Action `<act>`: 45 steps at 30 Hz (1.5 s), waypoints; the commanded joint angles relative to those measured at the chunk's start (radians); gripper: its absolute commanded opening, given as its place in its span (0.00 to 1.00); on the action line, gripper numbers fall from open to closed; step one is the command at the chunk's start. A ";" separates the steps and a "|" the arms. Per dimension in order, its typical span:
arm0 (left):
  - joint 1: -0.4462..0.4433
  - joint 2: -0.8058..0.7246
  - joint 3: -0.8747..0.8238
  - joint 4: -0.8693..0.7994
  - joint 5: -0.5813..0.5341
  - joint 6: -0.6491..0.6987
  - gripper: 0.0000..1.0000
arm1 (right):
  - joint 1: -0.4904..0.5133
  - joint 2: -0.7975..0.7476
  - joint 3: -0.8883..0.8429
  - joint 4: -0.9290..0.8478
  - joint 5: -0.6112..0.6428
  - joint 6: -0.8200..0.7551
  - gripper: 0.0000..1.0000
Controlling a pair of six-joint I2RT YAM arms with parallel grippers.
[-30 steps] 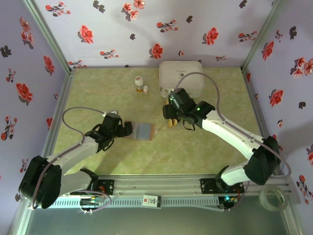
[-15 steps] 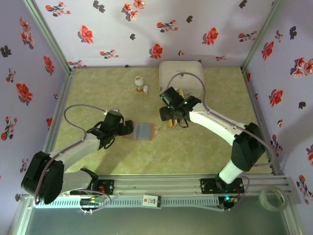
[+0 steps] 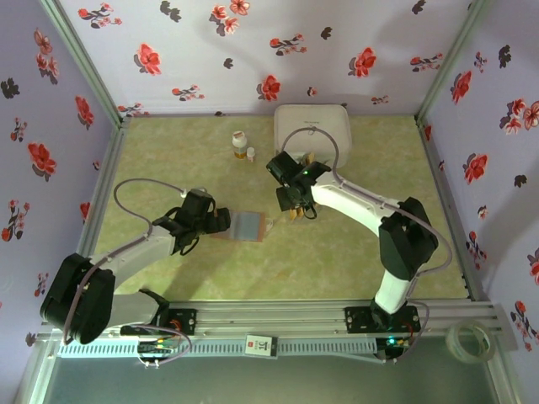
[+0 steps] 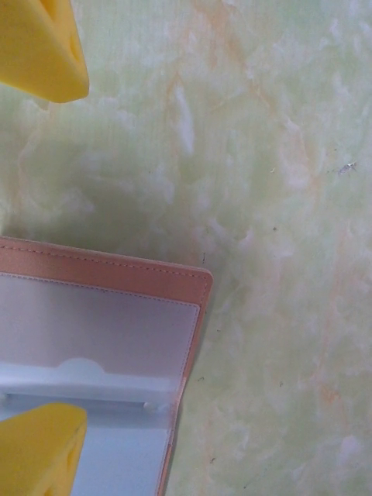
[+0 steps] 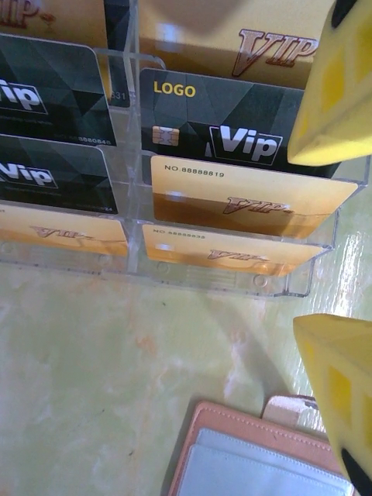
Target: Put the credit cards into the card holder
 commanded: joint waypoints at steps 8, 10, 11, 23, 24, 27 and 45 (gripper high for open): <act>-0.006 0.011 0.020 0.001 -0.003 -0.011 1.00 | 0.004 0.090 0.075 -0.044 0.034 -0.001 0.42; -0.005 0.013 0.020 0.004 -0.002 -0.012 1.00 | 0.004 0.111 0.086 -0.051 0.045 -0.002 0.40; -0.005 0.013 0.018 0.007 -0.002 -0.012 1.00 | 0.005 0.118 0.090 -0.053 0.049 -0.002 0.40; -0.006 0.017 0.009 0.026 0.006 -0.014 1.00 | 0.007 0.193 0.112 -0.066 0.081 -0.001 0.33; -0.006 0.018 0.008 0.027 0.006 -0.015 1.00 | 0.007 0.196 0.113 -0.067 0.082 -0.002 0.32; -0.005 0.019 0.007 0.029 0.006 -0.013 1.00 | 0.007 0.208 0.113 -0.064 0.082 0.001 0.31; -0.006 0.030 -0.002 0.042 0.007 -0.015 1.00 | 0.007 0.238 0.127 -0.060 0.050 0.000 0.21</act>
